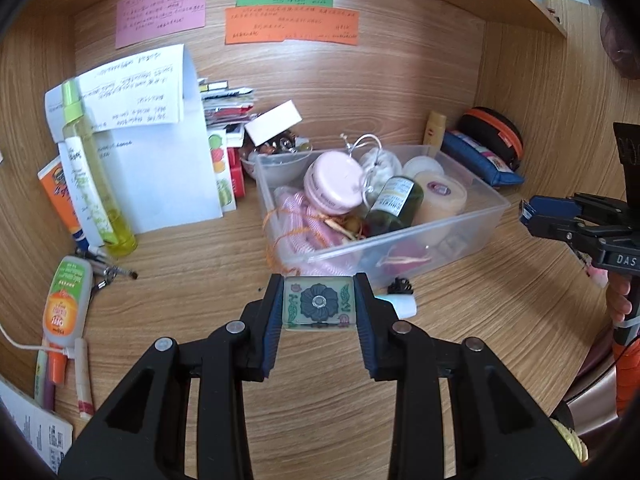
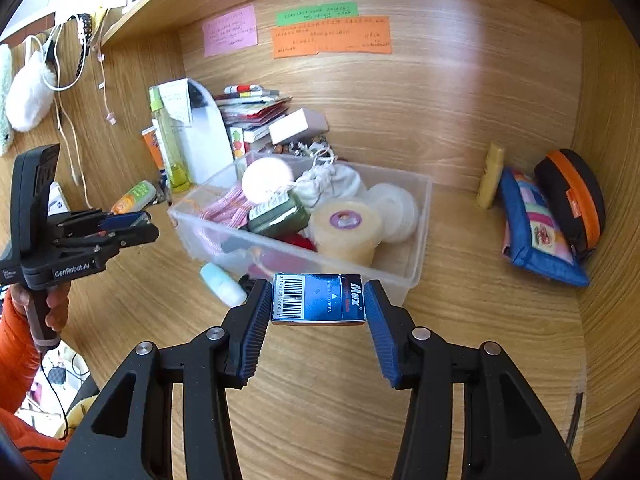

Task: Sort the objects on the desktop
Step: 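Carry the coaster and memory card up and over the clear box, then open the left tool to drop the coaster while the right tool releases the card, then grasp the teal tube bottle with the left tool while the right tool grasps the black hair clip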

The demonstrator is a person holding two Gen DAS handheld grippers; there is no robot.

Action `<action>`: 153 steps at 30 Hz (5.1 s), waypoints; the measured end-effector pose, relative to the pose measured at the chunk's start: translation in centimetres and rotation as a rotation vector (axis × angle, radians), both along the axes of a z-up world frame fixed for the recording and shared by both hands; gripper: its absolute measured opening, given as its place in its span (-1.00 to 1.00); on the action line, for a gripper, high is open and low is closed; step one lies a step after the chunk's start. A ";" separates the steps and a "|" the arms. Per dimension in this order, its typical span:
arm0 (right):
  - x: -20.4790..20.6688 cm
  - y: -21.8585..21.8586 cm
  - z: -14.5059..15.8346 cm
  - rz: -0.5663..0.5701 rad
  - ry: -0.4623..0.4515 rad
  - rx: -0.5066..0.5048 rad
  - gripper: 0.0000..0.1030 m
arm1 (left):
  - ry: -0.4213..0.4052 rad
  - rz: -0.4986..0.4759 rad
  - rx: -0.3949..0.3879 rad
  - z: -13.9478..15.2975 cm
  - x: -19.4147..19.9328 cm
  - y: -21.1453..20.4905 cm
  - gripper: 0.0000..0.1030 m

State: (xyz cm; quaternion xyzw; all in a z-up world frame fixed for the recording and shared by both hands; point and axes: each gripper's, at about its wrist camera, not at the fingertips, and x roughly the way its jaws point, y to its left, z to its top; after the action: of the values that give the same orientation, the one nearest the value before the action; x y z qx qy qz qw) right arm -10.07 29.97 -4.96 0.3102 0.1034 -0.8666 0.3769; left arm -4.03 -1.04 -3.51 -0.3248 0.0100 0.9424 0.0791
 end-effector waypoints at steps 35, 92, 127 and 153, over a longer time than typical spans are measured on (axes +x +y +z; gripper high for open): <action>-6.3 -1.9 -2.1 -0.061 -0.009 -0.049 -0.14 | 0.006 0.018 0.101 -0.8 -7.1 1.2 -0.36; -1.8 -0.8 -2.1 -0.161 0.147 -0.006 0.56 | 0.032 0.072 -0.019 -1.3 -1.4 3.5 0.73; -0.5 0.0 -5.1 -0.085 0.031 -0.066 0.56 | -0.258 0.053 -0.089 -6.7 -4.5 8.3 0.67; 0.3 -2.9 -6.6 0.003 -0.024 0.041 0.56 | -0.061 0.065 -0.091 -3.6 -0.5 5.4 0.41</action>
State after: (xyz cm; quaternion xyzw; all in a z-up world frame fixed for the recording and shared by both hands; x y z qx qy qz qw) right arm -9.82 27.07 -11.60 0.3281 0.1169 -0.8599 0.3731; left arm -4.53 4.40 -7.07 -0.3569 0.0398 0.9327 0.0340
